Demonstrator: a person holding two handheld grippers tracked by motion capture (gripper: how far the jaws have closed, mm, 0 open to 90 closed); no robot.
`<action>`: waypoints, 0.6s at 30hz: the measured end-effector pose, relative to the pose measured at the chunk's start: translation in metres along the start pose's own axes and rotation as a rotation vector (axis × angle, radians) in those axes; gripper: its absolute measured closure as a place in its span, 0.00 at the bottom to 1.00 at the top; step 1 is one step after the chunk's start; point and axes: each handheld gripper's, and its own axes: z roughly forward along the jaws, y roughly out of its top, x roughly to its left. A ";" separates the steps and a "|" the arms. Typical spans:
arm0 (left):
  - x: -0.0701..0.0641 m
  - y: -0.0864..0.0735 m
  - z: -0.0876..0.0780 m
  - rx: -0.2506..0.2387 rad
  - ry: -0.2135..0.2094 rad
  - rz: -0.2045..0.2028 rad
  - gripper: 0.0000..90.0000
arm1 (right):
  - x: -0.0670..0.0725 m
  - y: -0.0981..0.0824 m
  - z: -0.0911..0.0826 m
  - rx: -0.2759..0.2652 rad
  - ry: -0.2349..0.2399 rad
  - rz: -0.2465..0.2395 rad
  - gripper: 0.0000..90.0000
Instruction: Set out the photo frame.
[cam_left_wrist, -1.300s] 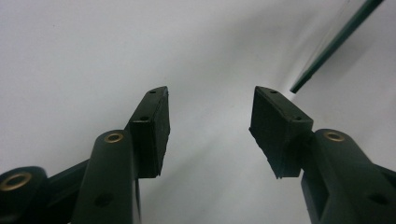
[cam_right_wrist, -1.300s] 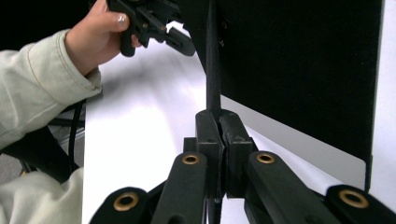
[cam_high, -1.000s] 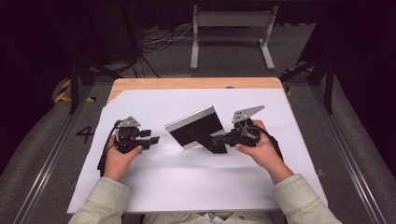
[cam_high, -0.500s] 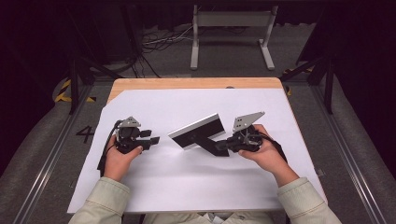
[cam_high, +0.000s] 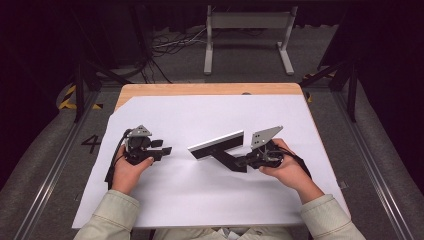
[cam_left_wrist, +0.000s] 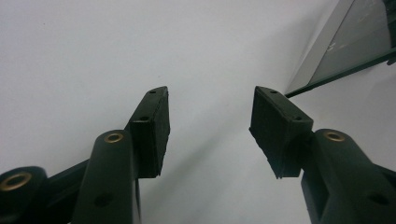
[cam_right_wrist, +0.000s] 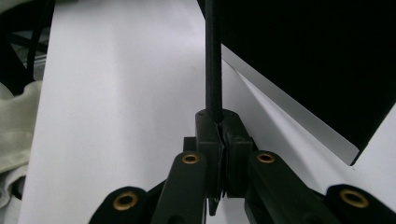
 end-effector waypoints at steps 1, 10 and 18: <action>0.000 0.000 0.000 0.003 0.001 0.003 0.53 | 0.000 -0.001 0.000 0.004 -0.003 -0.012 0.97; 0.000 0.000 0.001 0.003 0.000 0.007 0.53 | -0.003 -0.010 0.003 0.015 -0.004 -0.046 0.97; 0.000 0.000 0.001 0.003 0.000 0.008 0.53 | -0.004 -0.016 0.005 0.049 -0.015 -0.036 0.96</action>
